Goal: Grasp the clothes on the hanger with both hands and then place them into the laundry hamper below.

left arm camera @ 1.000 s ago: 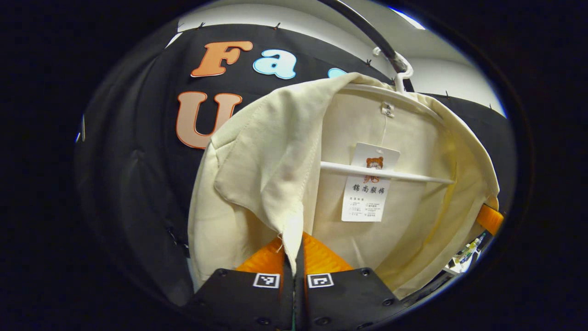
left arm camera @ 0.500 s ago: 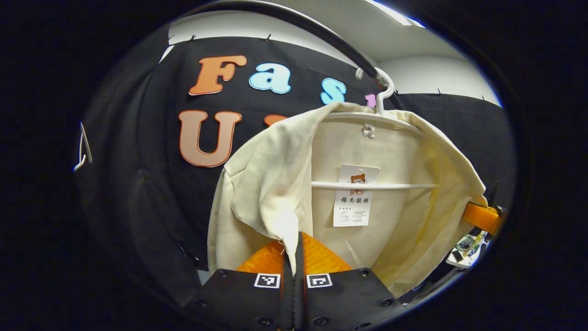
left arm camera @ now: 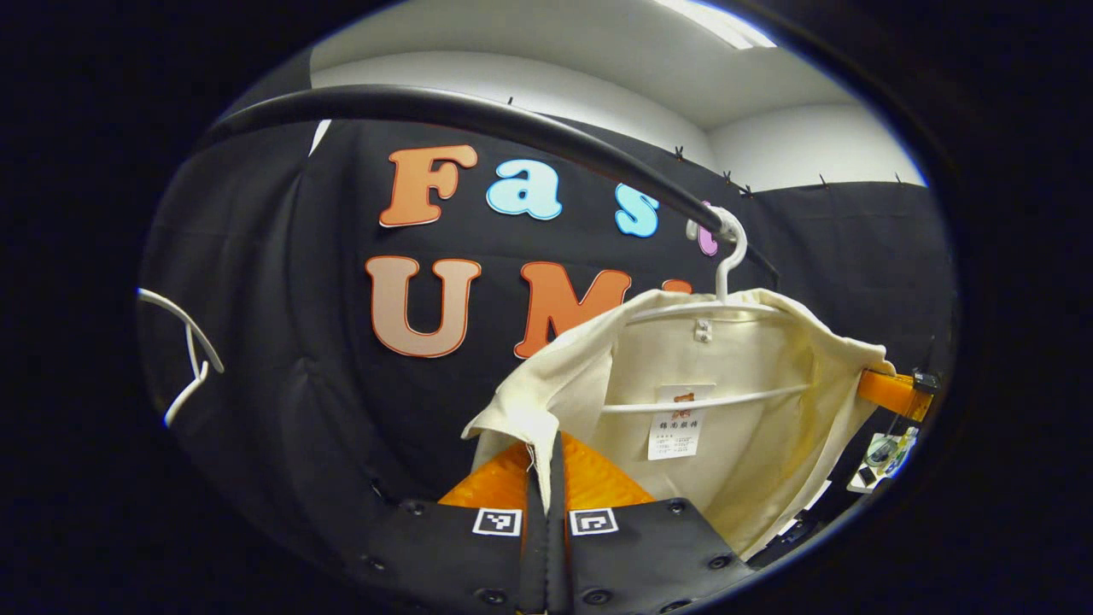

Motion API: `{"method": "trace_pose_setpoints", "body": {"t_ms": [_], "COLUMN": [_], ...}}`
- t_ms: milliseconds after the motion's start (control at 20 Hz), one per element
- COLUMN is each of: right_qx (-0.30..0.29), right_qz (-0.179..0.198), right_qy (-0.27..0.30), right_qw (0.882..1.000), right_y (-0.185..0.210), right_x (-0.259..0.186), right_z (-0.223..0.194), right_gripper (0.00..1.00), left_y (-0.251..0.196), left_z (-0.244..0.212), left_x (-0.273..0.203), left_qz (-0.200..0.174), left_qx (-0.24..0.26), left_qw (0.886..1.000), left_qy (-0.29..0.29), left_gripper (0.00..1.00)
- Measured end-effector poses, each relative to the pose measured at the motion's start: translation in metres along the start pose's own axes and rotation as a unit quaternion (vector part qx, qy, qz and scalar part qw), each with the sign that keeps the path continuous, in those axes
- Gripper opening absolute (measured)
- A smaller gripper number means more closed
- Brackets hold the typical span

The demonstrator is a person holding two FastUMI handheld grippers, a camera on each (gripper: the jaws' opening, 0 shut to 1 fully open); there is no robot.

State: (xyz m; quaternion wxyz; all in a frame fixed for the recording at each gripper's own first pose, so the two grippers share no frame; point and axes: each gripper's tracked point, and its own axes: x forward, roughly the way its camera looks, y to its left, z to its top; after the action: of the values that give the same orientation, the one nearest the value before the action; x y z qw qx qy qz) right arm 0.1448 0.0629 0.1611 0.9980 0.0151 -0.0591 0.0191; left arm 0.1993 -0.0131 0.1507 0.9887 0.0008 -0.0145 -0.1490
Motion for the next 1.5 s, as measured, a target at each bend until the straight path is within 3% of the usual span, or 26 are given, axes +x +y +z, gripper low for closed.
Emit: {"method": "trace_pose_setpoints", "body": {"t_ms": [650,950,1200,1300,1500], "right_qx": [-0.013,-0.048,-0.084,-0.083,-0.081], "right_qz": [-0.018,-0.008,-0.01,-0.011,-0.013], "right_qy": [-0.036,-0.029,-0.032,-0.028,0.01], "right_qw": [0.999,0.998,0.996,0.996,0.997], "right_y": [-0.06,-0.078,-0.099,-0.107,-0.115], "right_x": [0.012,0.031,0.051,0.06,0.069], "right_z": [0.072,0.085,0.101,0.097,0.047], "right_gripper": [0.0,0.0,0.0,0.0,0.0], "left_y": [0.059,0.064,0.062,0.062,0.062], "left_z": [0.064,0.078,0.078,0.076,0.068], "left_x": [-0.004,-0.011,-0.009,-0.009,-0.003], "left_qz": [0.062,0.072,0.056,0.052,0.059], "left_qx": [0.019,0.044,0.046,0.047,0.056], "left_qw": [0.996,0.994,0.995,0.995,0.995], "left_qy": [-0.055,-0.073,-0.07,-0.067,-0.059], "left_gripper": [0.06,0.06,0.07,0.07,0.07]}}
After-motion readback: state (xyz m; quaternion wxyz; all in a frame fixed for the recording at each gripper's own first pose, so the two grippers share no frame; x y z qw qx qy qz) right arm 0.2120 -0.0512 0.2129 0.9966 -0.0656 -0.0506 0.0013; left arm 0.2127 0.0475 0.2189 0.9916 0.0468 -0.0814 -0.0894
